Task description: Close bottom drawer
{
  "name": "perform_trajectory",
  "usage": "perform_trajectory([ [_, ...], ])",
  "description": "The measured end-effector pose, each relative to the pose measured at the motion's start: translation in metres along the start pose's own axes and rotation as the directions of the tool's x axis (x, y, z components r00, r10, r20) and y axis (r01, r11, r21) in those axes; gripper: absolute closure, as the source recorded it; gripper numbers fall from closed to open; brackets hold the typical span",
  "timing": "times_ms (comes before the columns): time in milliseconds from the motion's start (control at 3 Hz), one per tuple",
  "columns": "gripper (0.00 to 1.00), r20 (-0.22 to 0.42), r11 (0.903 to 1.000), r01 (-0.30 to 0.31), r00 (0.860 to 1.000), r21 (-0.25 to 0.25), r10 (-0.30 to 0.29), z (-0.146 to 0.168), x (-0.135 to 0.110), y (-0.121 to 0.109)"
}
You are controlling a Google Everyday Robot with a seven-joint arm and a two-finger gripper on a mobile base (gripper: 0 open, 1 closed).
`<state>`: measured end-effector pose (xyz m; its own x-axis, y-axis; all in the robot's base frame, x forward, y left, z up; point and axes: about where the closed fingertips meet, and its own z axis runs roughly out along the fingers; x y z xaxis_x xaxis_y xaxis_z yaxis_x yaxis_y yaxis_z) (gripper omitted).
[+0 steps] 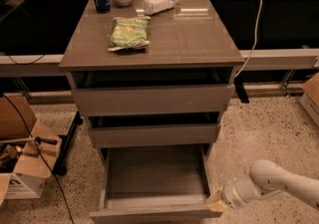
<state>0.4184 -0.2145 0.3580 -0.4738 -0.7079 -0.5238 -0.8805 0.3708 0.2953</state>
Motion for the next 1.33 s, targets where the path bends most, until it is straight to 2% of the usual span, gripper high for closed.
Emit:
perform_trajectory([
  [333, 1.0, -0.037, 0.9999, -0.011, 0.999, -0.008, 0.011, 0.039, 0.02, -0.018],
  [667, 1.0, -0.031, 0.996, -0.058, 0.998, -0.067, 0.057, 0.087, 0.051, -0.03],
  [1000, 1.0, -0.038, 0.9866, -0.125, 0.992, -0.105, 0.122, 0.123, 0.083, -0.041],
  [1333, 1.0, -0.008, 0.9806, -0.157, 0.988, -0.118, 0.157, 0.145, 0.098, -0.057],
])
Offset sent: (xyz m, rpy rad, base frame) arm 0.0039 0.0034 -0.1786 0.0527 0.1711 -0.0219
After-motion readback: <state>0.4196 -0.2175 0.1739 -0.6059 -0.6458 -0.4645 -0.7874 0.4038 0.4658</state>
